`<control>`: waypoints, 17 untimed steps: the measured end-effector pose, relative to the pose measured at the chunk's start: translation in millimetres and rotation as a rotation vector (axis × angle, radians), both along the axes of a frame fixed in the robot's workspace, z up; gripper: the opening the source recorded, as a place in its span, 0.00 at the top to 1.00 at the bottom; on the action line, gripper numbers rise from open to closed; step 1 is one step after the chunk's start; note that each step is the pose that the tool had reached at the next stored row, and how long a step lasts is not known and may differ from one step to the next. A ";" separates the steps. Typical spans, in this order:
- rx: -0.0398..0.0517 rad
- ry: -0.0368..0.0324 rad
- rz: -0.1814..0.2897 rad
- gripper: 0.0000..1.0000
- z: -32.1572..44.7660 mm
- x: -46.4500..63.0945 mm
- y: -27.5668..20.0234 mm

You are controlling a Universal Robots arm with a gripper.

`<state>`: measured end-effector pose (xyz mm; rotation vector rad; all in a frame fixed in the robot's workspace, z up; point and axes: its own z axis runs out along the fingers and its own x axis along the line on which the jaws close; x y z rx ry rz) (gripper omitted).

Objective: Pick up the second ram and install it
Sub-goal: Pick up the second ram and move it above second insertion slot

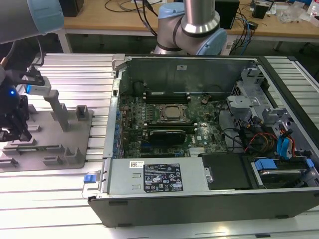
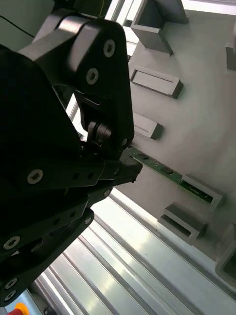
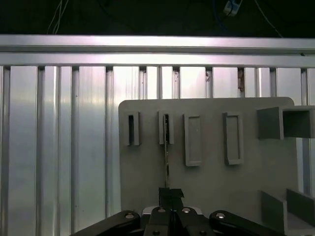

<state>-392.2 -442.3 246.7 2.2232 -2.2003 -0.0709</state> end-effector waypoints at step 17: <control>-0.0001 0.0001 0.022 0.92 -22.7 -15.8 -0.1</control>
